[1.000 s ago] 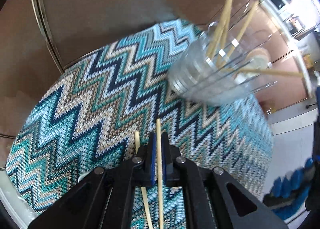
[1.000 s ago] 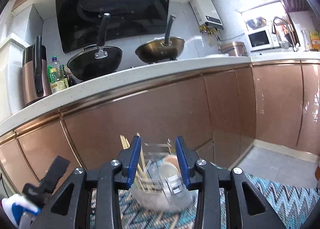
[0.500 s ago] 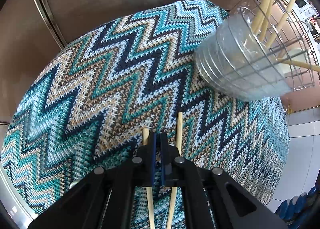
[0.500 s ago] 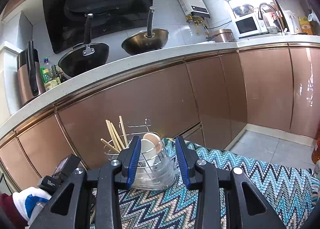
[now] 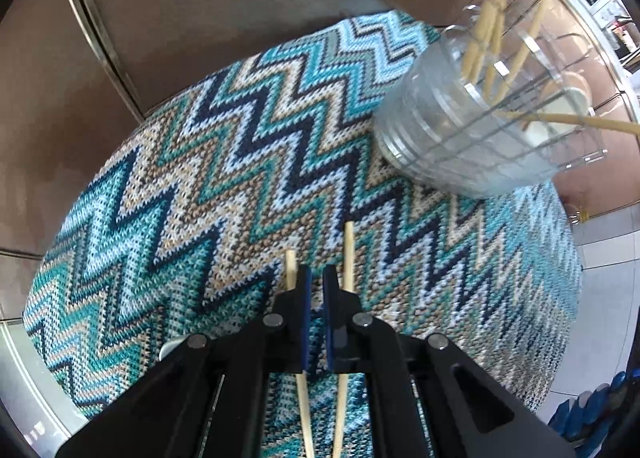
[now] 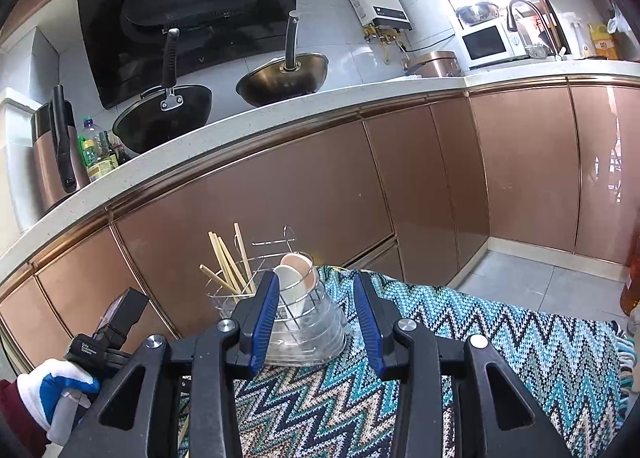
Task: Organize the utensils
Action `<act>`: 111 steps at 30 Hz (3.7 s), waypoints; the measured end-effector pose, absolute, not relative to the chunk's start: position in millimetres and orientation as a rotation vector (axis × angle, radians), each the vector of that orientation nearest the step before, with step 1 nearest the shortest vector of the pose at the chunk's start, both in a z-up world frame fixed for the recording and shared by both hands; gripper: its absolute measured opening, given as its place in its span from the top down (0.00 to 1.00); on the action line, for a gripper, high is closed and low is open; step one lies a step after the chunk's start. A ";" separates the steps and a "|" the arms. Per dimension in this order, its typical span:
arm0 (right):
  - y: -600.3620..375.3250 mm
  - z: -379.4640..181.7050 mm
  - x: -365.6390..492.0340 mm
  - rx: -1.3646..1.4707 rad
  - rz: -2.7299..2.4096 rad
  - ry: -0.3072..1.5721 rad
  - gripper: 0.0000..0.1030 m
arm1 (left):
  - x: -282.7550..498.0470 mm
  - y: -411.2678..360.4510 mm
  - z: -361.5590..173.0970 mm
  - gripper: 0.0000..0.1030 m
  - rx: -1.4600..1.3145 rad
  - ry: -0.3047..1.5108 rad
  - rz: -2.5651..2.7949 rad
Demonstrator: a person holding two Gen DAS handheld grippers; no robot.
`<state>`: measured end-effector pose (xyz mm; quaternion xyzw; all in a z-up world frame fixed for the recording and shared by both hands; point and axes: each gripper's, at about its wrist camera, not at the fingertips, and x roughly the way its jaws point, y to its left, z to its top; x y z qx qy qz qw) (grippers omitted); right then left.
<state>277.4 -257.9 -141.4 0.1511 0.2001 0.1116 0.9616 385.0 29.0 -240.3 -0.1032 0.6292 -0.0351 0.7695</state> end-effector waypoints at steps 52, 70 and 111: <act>-283.1 -155.8 270.6 0.320 0.179 0.414 0.62 | 343.1 -15.5 -22.4 0.96 -0.322 0.088 -0.078; -288.0 -152.1 258.9 0.305 0.158 0.431 0.58 | 379.9 -65.3 -127.3 0.76 -0.184 0.262 -0.021; -149.3 -96.4 199.0 0.142 0.342 0.537 0.55 | 201.1 53.4 -55.8 0.65 -0.131 0.310 0.005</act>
